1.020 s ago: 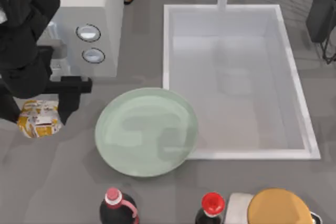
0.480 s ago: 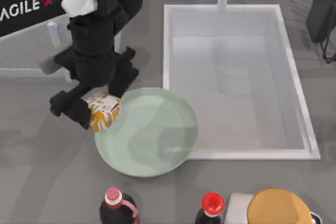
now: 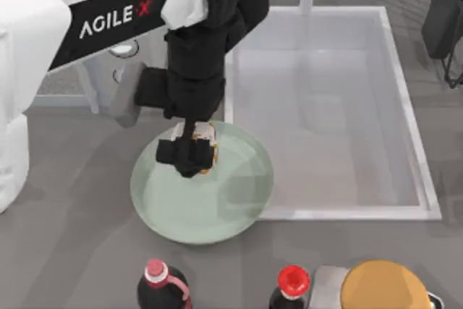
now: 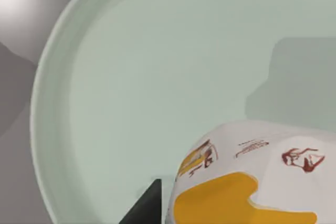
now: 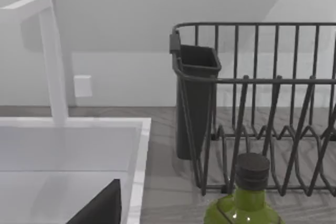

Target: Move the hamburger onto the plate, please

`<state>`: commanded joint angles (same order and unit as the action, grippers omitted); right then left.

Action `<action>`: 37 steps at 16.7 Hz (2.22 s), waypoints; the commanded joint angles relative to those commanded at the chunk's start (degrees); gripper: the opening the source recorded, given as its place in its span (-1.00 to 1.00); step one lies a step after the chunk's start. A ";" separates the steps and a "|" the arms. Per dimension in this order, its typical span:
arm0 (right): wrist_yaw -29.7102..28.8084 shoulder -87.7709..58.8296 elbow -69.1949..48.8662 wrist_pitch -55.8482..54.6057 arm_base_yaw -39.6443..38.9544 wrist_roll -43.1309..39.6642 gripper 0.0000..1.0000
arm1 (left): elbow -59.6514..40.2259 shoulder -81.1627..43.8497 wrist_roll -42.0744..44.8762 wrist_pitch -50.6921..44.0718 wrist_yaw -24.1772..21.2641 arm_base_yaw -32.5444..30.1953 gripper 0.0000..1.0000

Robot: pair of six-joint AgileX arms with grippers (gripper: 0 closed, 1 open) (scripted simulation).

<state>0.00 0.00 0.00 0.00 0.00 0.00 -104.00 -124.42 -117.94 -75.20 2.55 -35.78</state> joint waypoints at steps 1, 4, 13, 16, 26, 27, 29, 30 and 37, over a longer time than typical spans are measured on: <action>0.00 0.00 0.00 0.00 0.00 0.00 1.00 | -0.62 -0.22 -2.24 0.12 0.10 -0.53 -1.00; 0.00 0.00 0.00 0.00 0.00 0.00 1.00 | -1.45 -0.45 -5.29 0.35 0.26 -1.25 -1.00; 0.00 0.00 0.00 0.00 0.00 0.00 1.00 | 3.26 -0.86 -5.02 5.92 0.30 -0.90 -1.00; 0.00 0.00 0.00 0.00 0.00 0.00 1.00 | 6.66 -1.67 -5.02 9.73 0.27 -0.99 -1.00; 0.00 0.00 0.00 0.00 0.00 0.00 1.00 | 6.86 -1.71 -5.01 9.93 0.27 -0.99 -0.10; 0.00 0.00 0.00 0.00 0.00 0.00 1.00 | 6.86 -1.71 -5.01 9.93 0.27 -0.99 0.06; 0.00 0.00 0.00 0.00 0.00 0.00 1.00 | 6.86 -1.71 -5.01 9.93 0.27 -0.99 0.36; 0.00 0.00 0.00 0.00 0.00 0.00 1.00 | 6.86 -1.71 -5.01 9.93 0.27 -0.99 0.51; 0.00 0.00 0.00 0.00 0.00 0.00 1.00 | 6.86 -1.71 -5.01 9.93 0.27 -0.99 1.00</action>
<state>0.00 0.00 0.00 0.00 0.00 0.00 -97.15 -126.13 -122.95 -65.28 2.81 -36.77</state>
